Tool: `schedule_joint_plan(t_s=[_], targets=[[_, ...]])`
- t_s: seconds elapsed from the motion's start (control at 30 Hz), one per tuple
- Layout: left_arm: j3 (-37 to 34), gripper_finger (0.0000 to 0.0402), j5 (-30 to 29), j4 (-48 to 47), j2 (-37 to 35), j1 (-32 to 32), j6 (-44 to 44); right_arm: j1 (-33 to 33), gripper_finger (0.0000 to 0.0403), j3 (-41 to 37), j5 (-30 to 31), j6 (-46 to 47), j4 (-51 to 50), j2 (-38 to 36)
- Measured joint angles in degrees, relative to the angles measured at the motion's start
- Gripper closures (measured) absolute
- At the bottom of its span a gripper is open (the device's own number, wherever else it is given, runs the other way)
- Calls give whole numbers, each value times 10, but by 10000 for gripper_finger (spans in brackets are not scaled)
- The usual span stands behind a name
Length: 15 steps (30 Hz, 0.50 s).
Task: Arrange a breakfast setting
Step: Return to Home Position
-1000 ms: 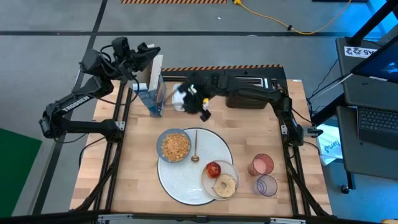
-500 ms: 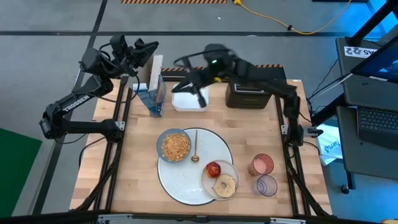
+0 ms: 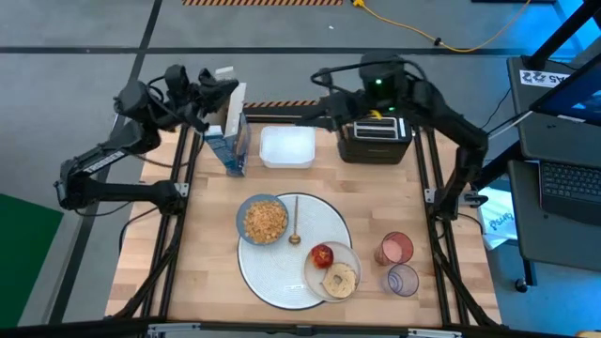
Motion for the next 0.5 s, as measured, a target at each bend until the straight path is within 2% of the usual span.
schedule_joint_plan(t_s=[0.13, 0.23, 0.33, 0.5], targets=[[0, 401, -63, -144, -51, -17, 50, 0, 400, -6, 25, -23, -44, -27], [0, 401, -79, -190, -86, -22, 65, 0, 400, -77, 29, -15, -20, -59], [0, 401, -90, -208, -113, -22, 67, 2, 401, -227, 29, 35, 107, -111], [0, 401, -93, -241, -132, -22, 71, -9, 401, -548, 60, 185, 424, -240]])
